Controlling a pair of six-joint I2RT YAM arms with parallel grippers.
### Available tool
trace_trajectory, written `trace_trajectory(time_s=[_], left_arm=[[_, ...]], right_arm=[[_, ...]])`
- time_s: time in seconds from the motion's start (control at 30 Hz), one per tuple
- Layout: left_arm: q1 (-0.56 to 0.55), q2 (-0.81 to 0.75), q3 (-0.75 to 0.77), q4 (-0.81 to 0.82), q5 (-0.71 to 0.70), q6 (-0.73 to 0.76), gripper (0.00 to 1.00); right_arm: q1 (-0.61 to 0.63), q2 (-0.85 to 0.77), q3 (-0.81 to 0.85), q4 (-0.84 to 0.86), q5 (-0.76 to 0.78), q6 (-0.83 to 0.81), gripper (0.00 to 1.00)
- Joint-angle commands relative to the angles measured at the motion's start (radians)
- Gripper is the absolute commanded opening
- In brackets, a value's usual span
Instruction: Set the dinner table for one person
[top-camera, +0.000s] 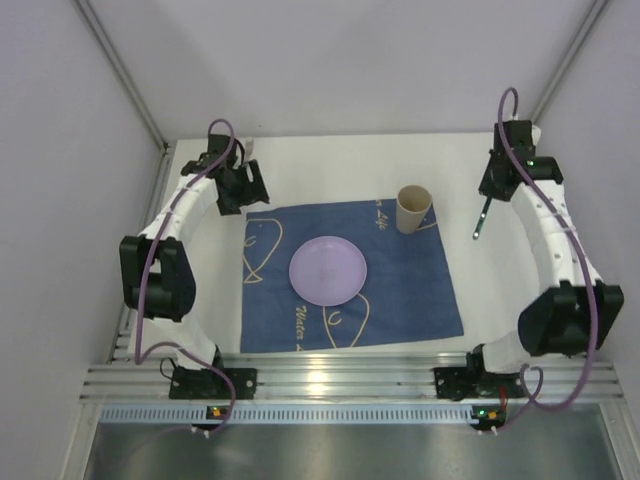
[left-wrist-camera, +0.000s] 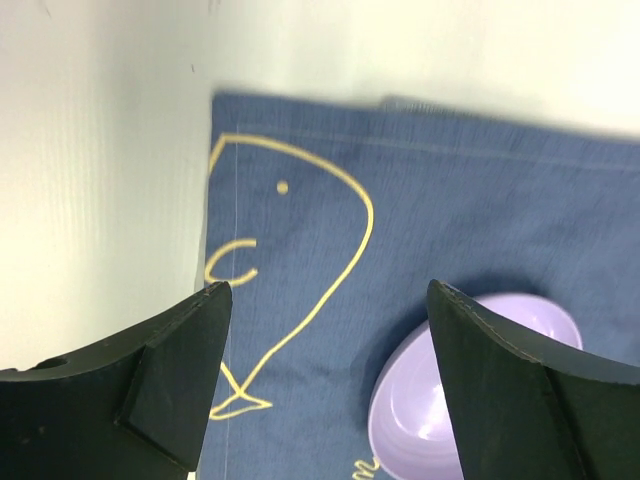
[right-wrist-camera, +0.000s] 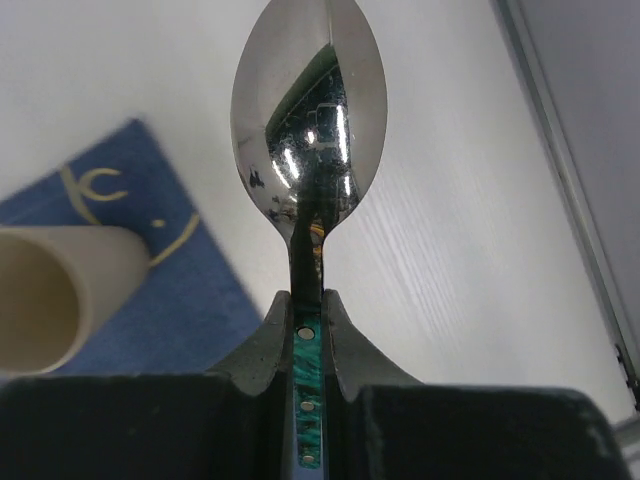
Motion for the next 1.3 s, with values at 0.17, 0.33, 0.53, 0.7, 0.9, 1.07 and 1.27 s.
trace_trajectory(time_s=[0.17, 0.33, 0.53, 0.7, 0.9, 1.07, 1.27], left_arm=[[0.030, 0.044, 0.091, 0.034, -0.085, -0.021, 0.84], [0.050, 0.075, 0.103, 0.095, -0.107, -0.027, 0.84], [0.079, 0.135, 0.224, 0.095, -0.116, -0.007, 0.84], [0.093, 0.210, 0.330, 0.105, -0.108, 0.034, 0.84], [0.113, 0.369, 0.502, 0.104, -0.079, 0.088, 0.83], [0.117, 0.486, 0.581, 0.147, -0.081, 0.105, 0.82], [0.119, 0.698, 0.802, 0.218, -0.035, 0.082, 0.77]], right_arm=[[0.471, -0.296, -0.060, -0.034, -0.222, 0.004, 0.00], [0.569, -0.338, -0.320, 0.078, -0.288, 0.097, 0.00], [0.600, -0.262, -0.487, 0.241, -0.370, 0.100, 0.00], [0.602, -0.168, -0.534, 0.350, -0.384, 0.126, 0.00], [0.602, -0.045, -0.521, 0.422, -0.370, 0.163, 0.05], [0.614, -0.036, -0.510, 0.382, -0.384, 0.157, 0.55], [0.623, -0.155, -0.482, 0.272, -0.413, 0.114, 0.57]])
